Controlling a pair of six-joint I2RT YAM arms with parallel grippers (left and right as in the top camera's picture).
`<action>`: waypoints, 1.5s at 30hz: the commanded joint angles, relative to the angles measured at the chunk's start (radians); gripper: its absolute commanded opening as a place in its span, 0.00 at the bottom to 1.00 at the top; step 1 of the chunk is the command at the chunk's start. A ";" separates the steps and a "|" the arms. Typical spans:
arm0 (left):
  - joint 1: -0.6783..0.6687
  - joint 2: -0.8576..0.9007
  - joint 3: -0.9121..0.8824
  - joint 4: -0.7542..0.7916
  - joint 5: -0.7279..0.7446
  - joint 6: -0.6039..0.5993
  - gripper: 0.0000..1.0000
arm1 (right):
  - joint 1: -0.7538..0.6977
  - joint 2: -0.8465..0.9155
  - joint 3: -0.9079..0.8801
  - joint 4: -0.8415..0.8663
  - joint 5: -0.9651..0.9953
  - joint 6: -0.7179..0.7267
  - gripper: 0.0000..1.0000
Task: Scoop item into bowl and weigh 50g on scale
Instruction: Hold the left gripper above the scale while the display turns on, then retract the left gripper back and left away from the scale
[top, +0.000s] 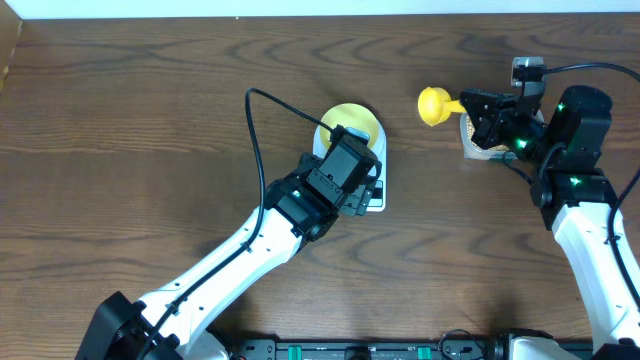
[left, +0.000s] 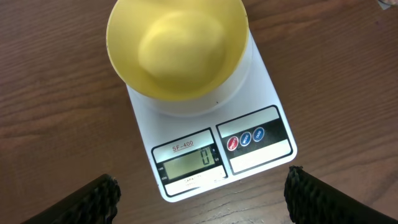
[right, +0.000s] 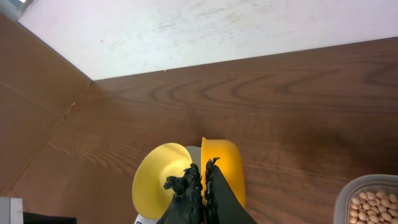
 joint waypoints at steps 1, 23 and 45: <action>0.000 -0.005 -0.006 0.001 0.002 0.002 0.87 | -0.007 -0.015 0.024 -0.001 0.004 -0.014 0.01; 0.074 -0.151 -0.006 -0.078 0.206 0.199 0.87 | -0.007 -0.015 0.024 -0.001 0.025 -0.013 0.01; 0.330 -0.204 -0.006 -0.157 0.550 0.532 0.87 | -0.007 -0.015 0.024 -0.002 0.083 -0.014 0.01</action>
